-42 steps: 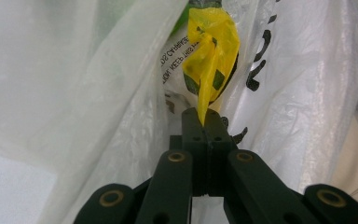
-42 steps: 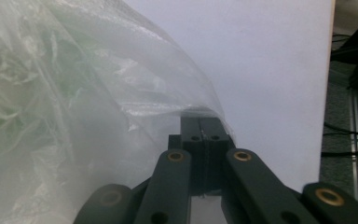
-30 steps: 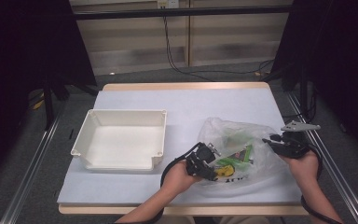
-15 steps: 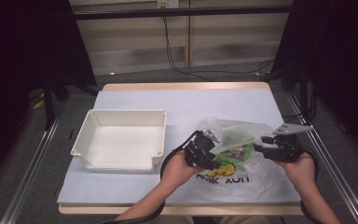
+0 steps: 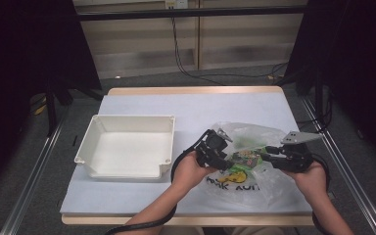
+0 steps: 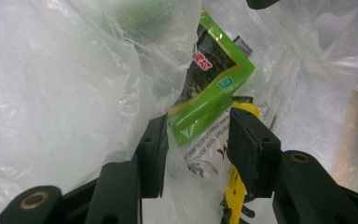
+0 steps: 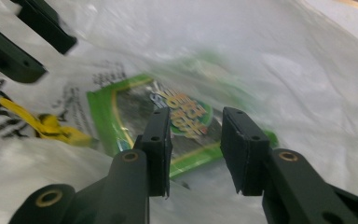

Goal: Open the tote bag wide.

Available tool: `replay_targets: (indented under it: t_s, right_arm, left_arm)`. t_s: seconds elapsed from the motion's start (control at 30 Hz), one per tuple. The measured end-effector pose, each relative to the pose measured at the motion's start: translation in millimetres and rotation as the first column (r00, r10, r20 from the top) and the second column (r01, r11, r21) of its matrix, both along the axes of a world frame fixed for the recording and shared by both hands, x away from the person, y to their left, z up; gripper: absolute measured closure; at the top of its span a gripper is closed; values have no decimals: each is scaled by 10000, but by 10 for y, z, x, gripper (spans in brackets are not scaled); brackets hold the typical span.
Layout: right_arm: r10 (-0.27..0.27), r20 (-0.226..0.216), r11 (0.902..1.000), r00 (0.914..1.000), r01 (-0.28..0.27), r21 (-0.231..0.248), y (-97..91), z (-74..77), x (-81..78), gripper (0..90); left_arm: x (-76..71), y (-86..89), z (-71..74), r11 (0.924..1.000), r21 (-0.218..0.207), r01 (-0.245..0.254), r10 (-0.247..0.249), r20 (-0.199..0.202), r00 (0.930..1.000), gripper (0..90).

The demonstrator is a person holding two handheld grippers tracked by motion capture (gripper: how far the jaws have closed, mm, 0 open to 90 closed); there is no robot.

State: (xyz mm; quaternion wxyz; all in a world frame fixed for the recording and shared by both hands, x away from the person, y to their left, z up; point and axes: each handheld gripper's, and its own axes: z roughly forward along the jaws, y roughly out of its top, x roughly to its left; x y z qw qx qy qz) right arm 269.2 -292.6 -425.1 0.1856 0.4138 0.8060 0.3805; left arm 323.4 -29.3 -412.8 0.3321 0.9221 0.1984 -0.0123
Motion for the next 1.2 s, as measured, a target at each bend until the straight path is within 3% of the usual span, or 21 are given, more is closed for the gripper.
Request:
replay_targets:
  t_s: [0.13,0.33,0.53,0.6,0.67,0.77,0.83,0.97,1.2]
  right_arm:
    - [383,-11,9992,9993,-383,76,118,-27,-22,631]
    - [925,-680,9944,9934,-956,-440,164,-221,-143,688]
    - [817,-1150,9935,9900,-901,-697,112,-372,-256,710]
    - [847,-1200,9933,9892,-934,-688,106,-398,-263,712]
    - [800,-1273,9939,9886,-889,-654,103,-414,-273,714]
    - [797,-1269,9937,9887,-888,-677,101,-435,-291,711]
    - [859,-1275,9928,9881,-957,-725,97,-434,-309,711]
    - [900,-1319,9907,9872,-1023,-895,71,-461,-338,743]
    - [1236,-1458,9822,9816,-1420,-1232,-38,-463,-431,875]
  left_arm:
    - [-31,9,-1,10000,42,24,-24,92,10000,565]
    - [-11,66,75,9992,-114,-382,386,280,9989,481]
    - [19,39,180,9969,-212,-760,769,431,9961,406]
    - [38,17,235,9968,-263,-758,771,536,9956,412]
    - [73,-22,252,9980,-4,-627,626,695,9956,418]
    - [150,-62,257,9964,113,-845,834,731,9938,418]
    - [181,-43,255,9953,-36,-966,966,639,9933,423]
    - [207,2,173,9921,487,-1160,1105,1041,9884,525]
    - [251,120,-28,9807,638,-1847,1800,729,9810,812]
